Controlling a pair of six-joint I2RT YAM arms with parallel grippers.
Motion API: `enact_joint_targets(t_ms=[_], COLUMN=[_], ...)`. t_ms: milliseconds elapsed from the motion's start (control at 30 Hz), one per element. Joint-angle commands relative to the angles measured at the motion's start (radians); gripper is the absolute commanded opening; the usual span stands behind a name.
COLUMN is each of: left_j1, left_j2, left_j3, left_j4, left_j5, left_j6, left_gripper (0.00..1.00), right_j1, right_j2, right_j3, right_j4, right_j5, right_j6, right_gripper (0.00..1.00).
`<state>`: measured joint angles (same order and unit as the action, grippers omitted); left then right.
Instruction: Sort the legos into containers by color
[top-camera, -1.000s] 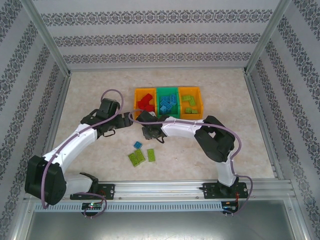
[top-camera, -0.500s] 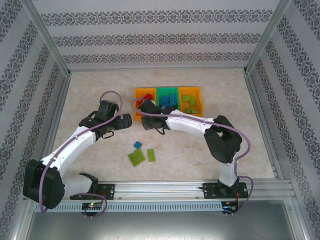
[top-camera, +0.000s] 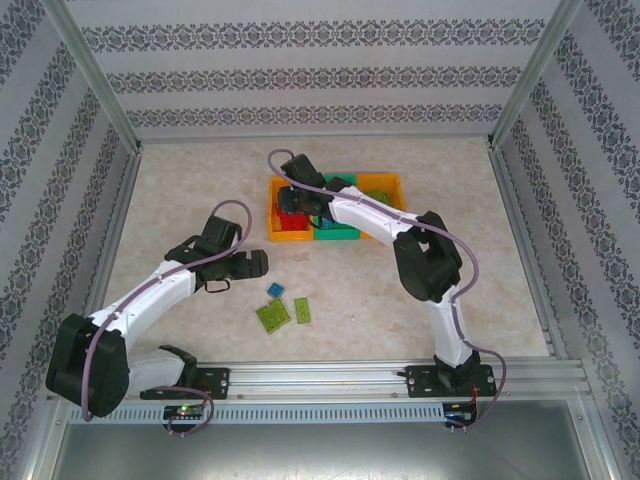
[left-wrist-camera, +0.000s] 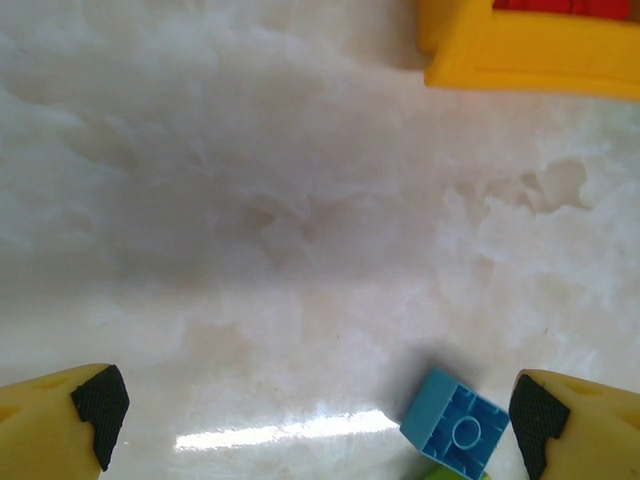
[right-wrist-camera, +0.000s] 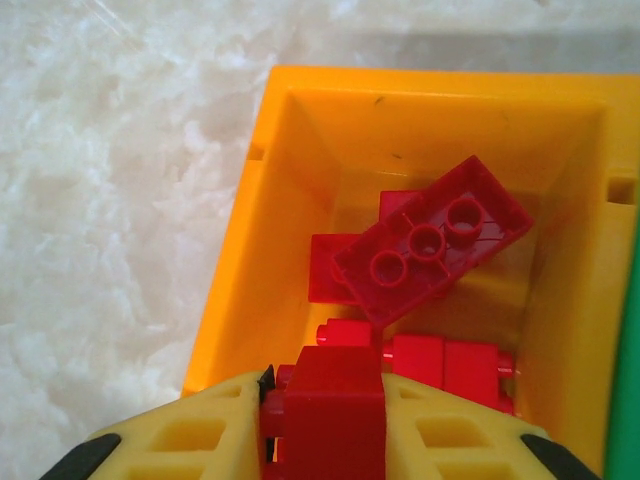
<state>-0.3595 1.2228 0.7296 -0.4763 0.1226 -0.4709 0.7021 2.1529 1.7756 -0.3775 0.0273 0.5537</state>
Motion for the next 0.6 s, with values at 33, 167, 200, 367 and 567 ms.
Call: enact_joint_targets(t_ms=[33,167,200,367,567], left_j1=[-0.043,-0.075,-0.083,-0.116,-0.159], left_j2=[0.021,0.054,0.061,0.091,0.122], left_j3=[-0.002,0.011,0.016,0.019,0.033], left_j4=[0.048,0.045,0.043,0.045,0.054], left_j5=[0.043,0.053,0.054,0.055,0.064], left_j6=[0.038,0.047,0.048,0.050,0.059], left_gripper=[0.97,0.93,0.92,0.89,0.85], right_j1=[-0.011,-0.015,-0.014,-0.012,-0.006], right_j2=[0.051,0.070,0.068,0.016,-0.115], right_j3=[0.067,0.081,0.079,0.040,-0.060], right_j4=[-0.034,-0.046,-0.045,-0.026,0.023], right_j5=[-0.034,-0.048,-0.046,-0.046,-0.047], right_j6=[0.015,0.026,0.029,0.035,0.030], right_gripper=[0.35,0.48,0.52,0.69,0.77])
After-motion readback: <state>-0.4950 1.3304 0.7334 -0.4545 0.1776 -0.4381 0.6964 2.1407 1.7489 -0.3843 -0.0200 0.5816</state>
